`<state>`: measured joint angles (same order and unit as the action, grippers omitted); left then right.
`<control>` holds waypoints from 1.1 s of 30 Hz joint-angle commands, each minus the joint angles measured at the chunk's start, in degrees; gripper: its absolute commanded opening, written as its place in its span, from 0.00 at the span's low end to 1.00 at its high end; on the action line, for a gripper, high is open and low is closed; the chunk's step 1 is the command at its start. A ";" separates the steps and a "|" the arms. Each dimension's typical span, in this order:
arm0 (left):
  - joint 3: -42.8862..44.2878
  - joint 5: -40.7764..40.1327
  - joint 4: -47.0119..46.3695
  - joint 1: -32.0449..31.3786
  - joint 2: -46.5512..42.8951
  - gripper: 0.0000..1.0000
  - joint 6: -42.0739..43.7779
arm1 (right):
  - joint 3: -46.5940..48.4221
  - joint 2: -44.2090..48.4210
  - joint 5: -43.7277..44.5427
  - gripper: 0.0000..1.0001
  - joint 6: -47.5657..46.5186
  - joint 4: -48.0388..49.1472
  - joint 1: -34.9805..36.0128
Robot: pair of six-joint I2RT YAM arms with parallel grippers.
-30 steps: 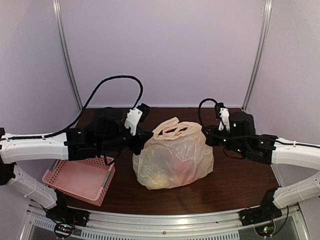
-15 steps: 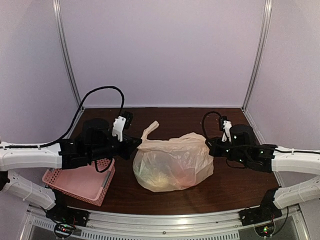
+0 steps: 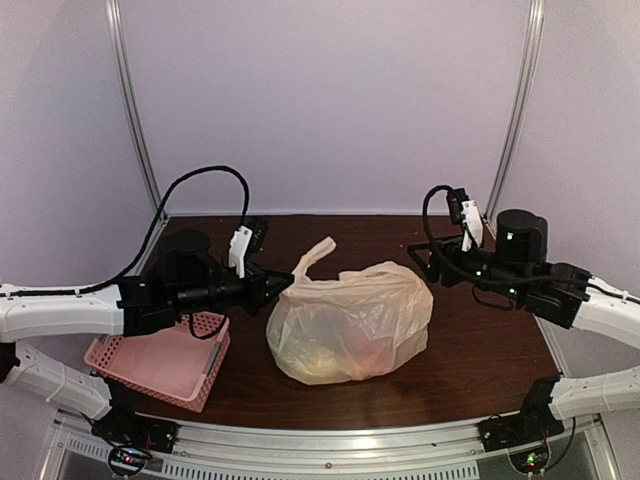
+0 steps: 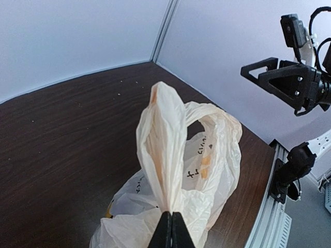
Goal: Untie the knot of the plastic bag and take out the fruit
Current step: Untie the bag handles from the takeout bag.
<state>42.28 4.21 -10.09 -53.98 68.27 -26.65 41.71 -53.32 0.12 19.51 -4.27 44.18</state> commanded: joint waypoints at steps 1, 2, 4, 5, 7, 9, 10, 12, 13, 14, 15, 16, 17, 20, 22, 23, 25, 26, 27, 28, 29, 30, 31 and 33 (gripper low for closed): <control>0.43 3.92 -4.33 0.28 0.37 0.00 0.90 | 8.43 -2.54 -2.05 0.67 -7.87 -9.84 -0.26; 0.37 3.98 -4.32 0.27 0.35 0.00 0.90 | 10.38 -4.05 -1.72 0.69 -8.12 -12.20 -0.31; 0.35 4.06 -4.09 0.27 0.16 0.00 0.96 | 14.30 -8.19 -0.68 0.72 -8.70 -15.84 -0.25; 0.32 4.10 -4.06 0.29 0.05 0.00 0.99 | 16.13 -10.39 0.19 0.73 -8.77 -17.62 -0.35; 0.22 4.28 -4.06 0.27 -0.04 0.00 0.92 | 19.99 -15.10 1.53 0.74 -9.43 -21.66 -0.50; 0.21 4.50 -4.07 0.28 -0.11 0.00 0.92 | 23.54 -18.83 1.72 0.75 -9.83 -24.62 -0.72; 0.23 4.65 -3.99 0.28 -0.15 0.00 0.98 | 24.49 -20.31 1.11 0.76 -9.95 -25.18 -1.00; 0.22 4.76 -3.85 0.27 -0.15 0.00 1.10 | 25.87 -22.48 -1.96 0.79 -10.40 -25.51 -1.80; 0.22 4.80 -3.81 0.32 -0.04 0.00 1.16 | 26.43 -23.48 -3.62 0.80 -10.51 -25.60 -2.27; 0.32 4.80 -3.72 0.28 -0.06 0.00 1.29 | 26.97 -24.44 -5.18 0.81 -10.62 -25.71 -2.88; 0.32 4.99 -3.71 0.29 0.01 0.00 1.31 | 27.44 -25.50 -6.65 0.82 -10.78 -25.82 -3.55; 0.31 5.08 -3.65 0.28 0.02 0.00 1.42 | 27.86 -26.54 -7.88 0.82 -10.88 -26.09 -4.33; 0.38 5.20 -3.57 0.27 0.09 0.00 1.45 | 28.22 -27.58 -9.29 0.82 -11.00 -26.36 -5.06; 0.43 5.60 -3.37 0.28 0.27 0.00 1.43 | 28.76 -29.99 -14.77 0.84 -11.13 -26.27 -6.56; 0.51 5.72 -3.38 0.27 0.30 0.00 1.44 | 28.77 -31.05 -17.73 0.84 -11.32 -25.72 -7.02; 0.50 5.76 -3.36 0.29 0.29 0.00 1.43 | 28.90 -31.56 -18.12 0.85 -11.38 -25.73 -7.13; 0.58 5.78 -3.28 0.28 0.38 0.00 1.56 | 29.15 -32.54 -19.31 0.83 -11.57 -25.81 -7.38; 0.60 5.76 -3.20 0.27 0.37 0.00 1.60 | 29.20 -32.72 -20.14 0.80 -11.59 -25.79 -7.57; 0.68 5.71 -3.07 0.30 0.37 0.00 1.68 | 29.21 -33.11 -20.98 0.76 -11.53 -25.74 -7.76; 0.76 5.65 -2.91 0.28 0.45 0.00 1.69 | 29.24 -33.34 -21.62 0.71 -11.49 -25.68 -7.96; 0.84 5.60 -2.72 0.30 0.45 0.00 1.69 | 29.22 -33.46 -22.10 0.65 -11.36 -25.55 -8.16; 0.93 5.63 -2.53 0.29 0.38 0.00 1.69 | 29.21 -33.51 -22.48 0.54 -11.22 -25.40 -8.49; 1.03 5.36 -2.22 0.28 0.27 0.00 1.69 | 29.21 -33.46 -22.94 0.43 -10.98 -25.17 -8.80; 1.27 4.57 -1.44 0.37 0.01 0.00 1.81 | 29.26 -33.23 -24.44 0.15 -10.32 -24.41 -9.82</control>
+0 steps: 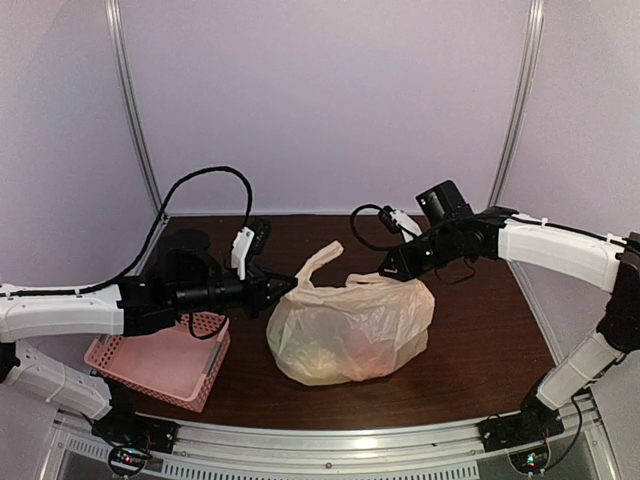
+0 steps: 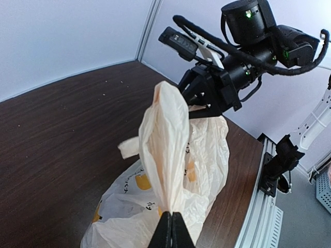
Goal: Untie the knot of the plastic bag and take out the fruit
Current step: Untie the bag handles from the takeout bag.
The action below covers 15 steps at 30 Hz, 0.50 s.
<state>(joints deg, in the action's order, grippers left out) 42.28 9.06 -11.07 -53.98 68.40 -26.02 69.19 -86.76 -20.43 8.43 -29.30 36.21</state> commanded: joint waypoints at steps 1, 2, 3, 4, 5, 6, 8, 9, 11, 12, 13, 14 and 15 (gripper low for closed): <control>1.43 -0.92 0.13 0.39 -0.30 0.00 1.27 | 1.87 0.34 -4.57 0.08 1.06 1.04 -2.49; 1.60 -1.69 0.92 0.60 -0.53 0.00 1.32 | 2.02 0.66 -4.78 0.01 1.45 1.51 -3.23; 1.78 -2.40 1.63 0.86 -0.93 0.00 1.32 | 2.27 0.94 -4.83 0.00 1.65 1.74 -3.93; 1.81 -2.88 2.24 1.45 -1.39 0.00 1.32 | 2.72 1.16 -4.97 0.00 1.80 2.00 -4.67; 1.81 -3.16 2.80 2.03 -1.98 0.00 1.40 | 3.31 1.30 -4.67 0.00 1.95 2.05 -5.40; 1.80 -3.27 3.26 2.83 -2.79 0.00 1.41 | 3.91 1.45 -4.33 0.00 2.14 2.05 -6.30; 1.88 -3.46 4.01 4.52 -4.33 0.00 1.68 | 5.52 1.70 -3.97 0.00 2.61 2.25 -7.92; 2.02 -3.36 4.63 5.30 -4.97 0.00 1.94 | 6.46 1.88 -3.52 0.00 2.93 2.44 -8.77; 2.73 -3.31 6.02 6.67 -6.07 0.00 2.61 | 8.32 2.46 -2.61 0.00 3.44 2.91 -10.27; 3.25 -3.34 6.77 7.33 -6.43 0.00 3.02 | 9.19 3.00 -1.69 0.00 3.64 3.13 -10.80; 3.74 -3.53 7.30 7.77 -6.91 0.00 3.40 | 9.95 3.66 -0.60 0.00 3.69 3.40 -11.14; 4.19 -3.94 7.71 8.31 -7.29 0.00 3.68 | 10.60 4.53 0.63 0.00 3.66 3.78 -11.28; 4.67 -4.39 7.95 8.68 -7.72 0.00 4.08 | 10.87 5.79 1.84 0.00 3.58 4.39 -11.37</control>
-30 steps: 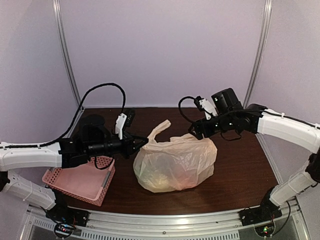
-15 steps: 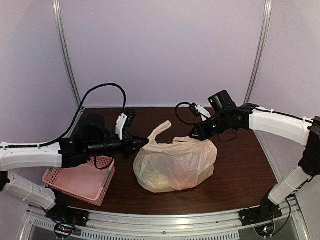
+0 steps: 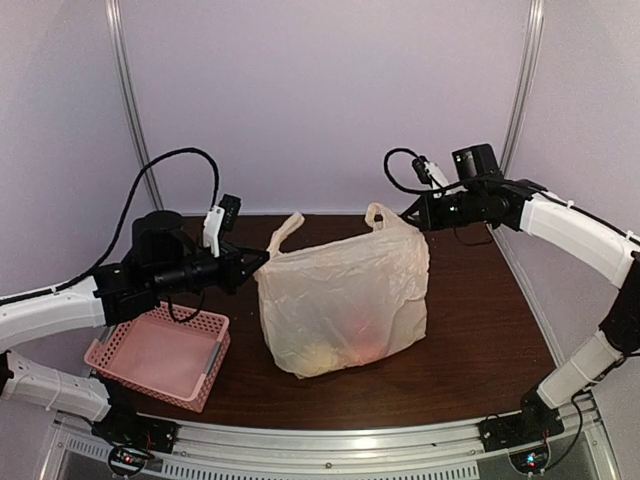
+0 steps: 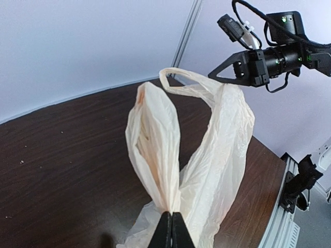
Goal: Untie the knot of the plastic bag and take out the fruit
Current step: Untie the bag handles from the takeout bag, then adjust the takeout bag at the center of the board.
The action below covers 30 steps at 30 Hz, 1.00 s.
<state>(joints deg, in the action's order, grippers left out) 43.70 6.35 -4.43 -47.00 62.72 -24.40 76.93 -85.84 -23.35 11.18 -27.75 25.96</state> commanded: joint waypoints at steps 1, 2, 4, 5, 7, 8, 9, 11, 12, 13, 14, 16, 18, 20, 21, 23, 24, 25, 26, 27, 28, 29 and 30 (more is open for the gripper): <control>3.62 -2.17 1.39 1.97 -2.58 0.00 3.08 | 3.05 6.32 5.63 0.00 0.49 3.80 -1.11; 4.00 -2.95 1.24 2.08 -3.13 0.00 3.89 | 1.69 8.49 5.83 0.00 0.12 5.58 -1.09; 3.81 -3.11 -0.24 2.09 -4.23 0.00 6.10 | -2.47 13.87 4.07 0.00 -0.33 11.16 -1.16; 3.39 -2.17 -1.58 2.09 -4.67 0.00 7.51 | -4.91 17.65 2.08 0.00 -0.62 13.90 -1.10; 2.71 -0.83 -2.47 2.14 -5.08 0.00 9.74 | -9.24 21.98 -1.80 0.00 -0.60 17.49 -1.02; 2.29 -0.61 -2.27 2.10 -5.02 0.00 10.15 | -11.46 23.74 -3.30 0.00 -0.24 18.50 -0.96; 1.79 -0.45 -1.92 2.09 -4.75 0.00 10.37 | -13.95 25.18 -4.30 0.00 0.40 19.51 -0.80; 0.25 1.72 -1.64 2.09 -4.03 0.00 10.14 | -19.98 27.70 -5.35 0.00 3.02 21.62 -0.23; -0.67 3.37 -1.73 2.09 -3.65 0.00 9.71 | -23.21 28.61 -5.83 0.00 4.31 22.45 0.12; -1.75 5.23 -2.26 2.11 -3.25 0.00 9.01 | -26.28 29.48 -6.30 0.00 5.57 23.42 0.50; -2.76 7.14 -2.86 2.12 -2.83 0.00 8.00 | -29.24 30.33 -6.50 0.00 6.85 24.24 1.27; -4.76 11.12 -4.15 2.09 -2.09 0.00 6.19 | -34.67 32.08 -6.26 0.00 9.43 25.70 2.92; -6.27 13.94 -4.71 1.96 -1.44 0.00 4.77 | -38.92 33.85 -5.74 0.00 11.57 26.32 4.35; -7.45 15.60 -4.89 1.80 -1.26 0.00 3.70 | -41.42 35.16 -5.62 0.00 12.60 25.39 5.42; -7.84 16.05 -4.81 1.68 -1.35 0.00 3.14 | -41.87 35.67 -5.38 0.00 12.85 24.59 5.70; -8.51 16.83 -5.05 1.59 -2.08 0.00 2.23 | -41.87 36.77 -4.86 0.00 12.99 22.52 5.88; -8.81 17.03 -4.99 1.57 -2.59 0.04 1.83 | -41.67 37.32 -4.64 0.04 12.92 21.70 5.89; -9.01 17.03 -4.77 1.61 -3.12 0.06 1.62 | -41.49 38.04 -4.47 0.08 12.90 21.20 5.92; -9.11 16.96 -4.40 1.58 -3.76 0.06 1.37 | -41.09 38.57 -4.32 0.11 12.88 21.00 5.91; -9.28 16.76 -3.77 1.61 -4.58 0.07 1.10 | -40.67 38.99 -3.83 0.14 12.92 20.58 5.93; -9.52 16.50 -3.26 1.60 -5.42 0.10 0.79 | -39.86 39.15 -3.16 0.21 12.94 19.49 5.93; -9.82 16.10 -2.95 1.59 -6.39 0.18 0.41 | -38.88 39.13 -2.60 0.28 12.49 18.26 5.95; -10.20 15.48 -2.47 1.59 -7.37 0.27 0.08 | -37.62 39.02 -1.99 0.36 11.91 16.46 5.88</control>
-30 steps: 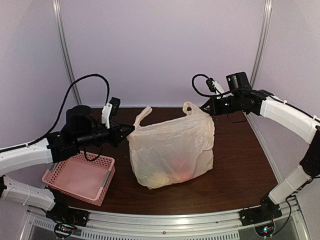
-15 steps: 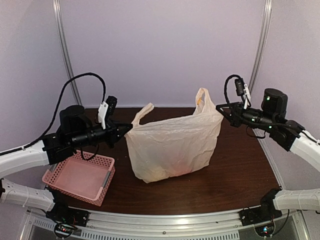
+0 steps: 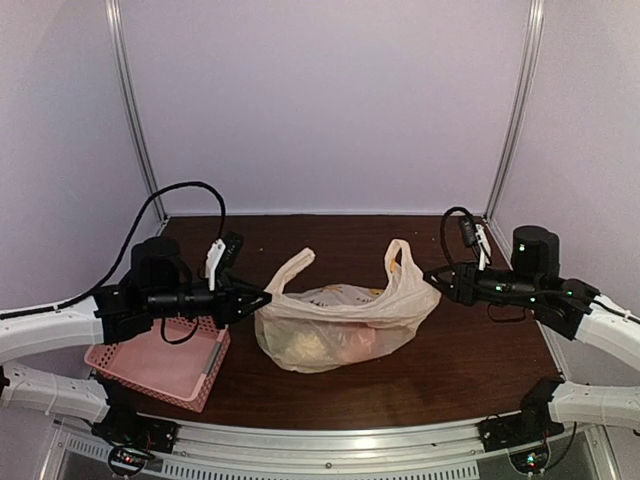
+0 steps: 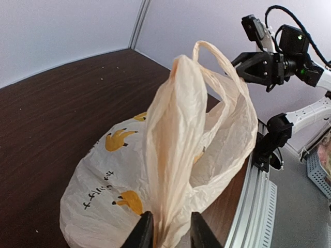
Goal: Untie the knot of the plastic bag and take out the fruit
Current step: Adjust the takeout bag at the center of the board.
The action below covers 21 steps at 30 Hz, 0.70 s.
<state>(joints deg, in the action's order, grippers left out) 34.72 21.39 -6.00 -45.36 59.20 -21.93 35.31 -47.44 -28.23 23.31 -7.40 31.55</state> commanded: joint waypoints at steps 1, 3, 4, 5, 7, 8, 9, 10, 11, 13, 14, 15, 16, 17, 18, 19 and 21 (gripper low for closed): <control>-1.43 -0.37 -0.31 -0.02 -4.94 0.35 -2.75 | 5.32 0.49 3.61 0.46 -0.92 -5.70 0.35; -1.38 -2.88 1.57 0.01 -6.66 0.52 -3.97 | 7.91 0.27 5.39 0.62 -2.36 -9.07 0.34; -0.99 -4.43 3.11 0.01 -7.19 0.62 -4.71 | 9.25 0.06 6.14 0.68 -3.18 -10.56 0.33; -0.32 -6.47 4.98 0.01 -7.52 0.72 -5.60 | 10.87 -0.21 7.09 0.72 -4.05 -12.41 0.35; 2.00 -6.97 8.99 0.01 -7.57 0.84 -6.97 | 15.05 -1.29 8.89 0.82 -5.69 -16.15 0.34; 2.76 -6.35 9.93 0.02 -7.53 0.89 -7.42 | 17.08 -2.08 9.78 0.86 -6.41 -18.08 0.30; 3.46 -6.13 10.19 0.01 -7.49 0.92 -7.99 | 18.99 -3.07 10.61 0.88 -7.08 -19.81 0.28; 4.08 -6.20 10.28 0.01 -7.43 0.94 -8.58 | 20.82 -4.13 11.60 0.90 -7.85 -21.62 0.33; 4.91 -6.36 10.31 0.01 -7.17 0.97 -8.75 | 22.63 -5.41 12.49 0.92 -8.50 -23.16 0.34; 6.93 -7.11 10.88 0.01 -6.15 0.98 -7.89 | 25.78 -8.21 13.53 0.93 -9.81 -25.74 0.36; 8.06 -7.67 11.25 0.01 -5.11 0.98 -7.27 | 27.07 -9.56 13.58 0.94 -10.35 -26.83 0.46; 9.13 -8.08 11.78 0.06 -4.00 0.98 -6.65 | 28.11 -10.88 13.41 0.94 -10.73 -27.29 0.63; 10.33 -8.12 12.06 0.02 -2.76 0.98 -6.13 | 29.00 -11.99 13.03 0.94 -10.88 -27.39 0.82; 11.42 -7.81 12.25 0.01 -1.38 0.98 -5.83 | 29.63 -12.92 12.56 0.94 -11.08 -27.40 1.21; 12.43 -7.35 12.05 -0.03 -0.02 0.98 -5.50 | 30.20 -13.84 12.19 0.94 -11.11 -27.35 1.82; 13.50 -6.83 11.78 -0.07 1.57 0.98 -5.23 | 30.59 -14.90 12.15 0.94 -11.26 -27.21 2.37; 15.78 -6.53 11.71 -0.43 4.51 0.98 -4.25 | 31.29 -16.53 12.25 0.93 -11.35 -26.98 3.64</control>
<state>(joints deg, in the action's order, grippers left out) 46.33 14.81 5.54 -45.39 58.92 -28.53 64.58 -61.43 -16.88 13.47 -31.11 33.08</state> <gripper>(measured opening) 0.976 0.938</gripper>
